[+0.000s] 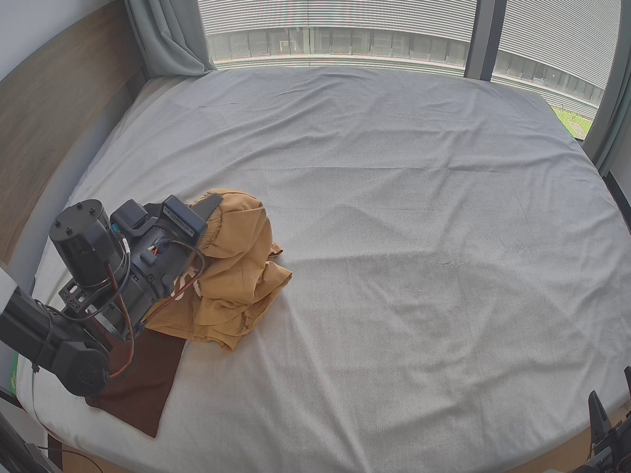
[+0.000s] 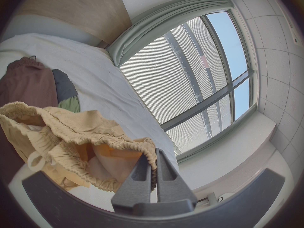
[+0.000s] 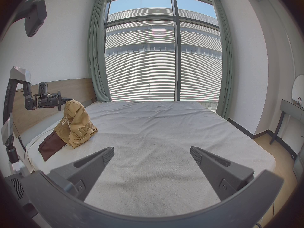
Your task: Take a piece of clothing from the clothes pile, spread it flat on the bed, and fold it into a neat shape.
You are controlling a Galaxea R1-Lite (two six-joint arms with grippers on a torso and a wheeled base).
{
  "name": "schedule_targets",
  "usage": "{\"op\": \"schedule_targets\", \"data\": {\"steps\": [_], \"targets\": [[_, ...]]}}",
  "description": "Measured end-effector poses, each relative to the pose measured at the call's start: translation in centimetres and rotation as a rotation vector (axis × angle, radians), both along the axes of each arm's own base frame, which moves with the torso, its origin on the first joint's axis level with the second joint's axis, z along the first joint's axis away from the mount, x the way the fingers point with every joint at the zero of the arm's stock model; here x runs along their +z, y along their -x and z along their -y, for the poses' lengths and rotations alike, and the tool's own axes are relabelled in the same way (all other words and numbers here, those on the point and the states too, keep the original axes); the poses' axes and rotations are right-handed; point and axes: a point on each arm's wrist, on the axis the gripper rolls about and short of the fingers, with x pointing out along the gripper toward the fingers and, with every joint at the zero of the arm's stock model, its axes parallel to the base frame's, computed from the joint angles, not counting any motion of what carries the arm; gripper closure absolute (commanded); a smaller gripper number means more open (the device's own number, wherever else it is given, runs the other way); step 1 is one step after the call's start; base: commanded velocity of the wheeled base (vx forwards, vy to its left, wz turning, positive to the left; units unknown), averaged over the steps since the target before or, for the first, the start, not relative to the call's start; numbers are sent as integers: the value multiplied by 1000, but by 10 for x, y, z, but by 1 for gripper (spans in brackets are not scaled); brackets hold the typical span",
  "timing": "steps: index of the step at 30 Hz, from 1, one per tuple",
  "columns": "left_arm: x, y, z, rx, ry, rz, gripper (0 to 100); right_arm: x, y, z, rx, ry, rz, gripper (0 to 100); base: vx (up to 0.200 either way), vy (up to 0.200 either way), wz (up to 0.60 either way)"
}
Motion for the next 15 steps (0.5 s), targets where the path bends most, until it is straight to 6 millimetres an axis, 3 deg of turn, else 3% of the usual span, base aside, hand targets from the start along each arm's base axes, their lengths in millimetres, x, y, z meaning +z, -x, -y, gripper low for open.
{"op": "schedule_targets", "data": {"steps": [15], "targets": [[9, 18, 50, -157, 36, -9, 100, 0, 0, 0, 0, 0, 0, 0, 0, 0, 0]]}}
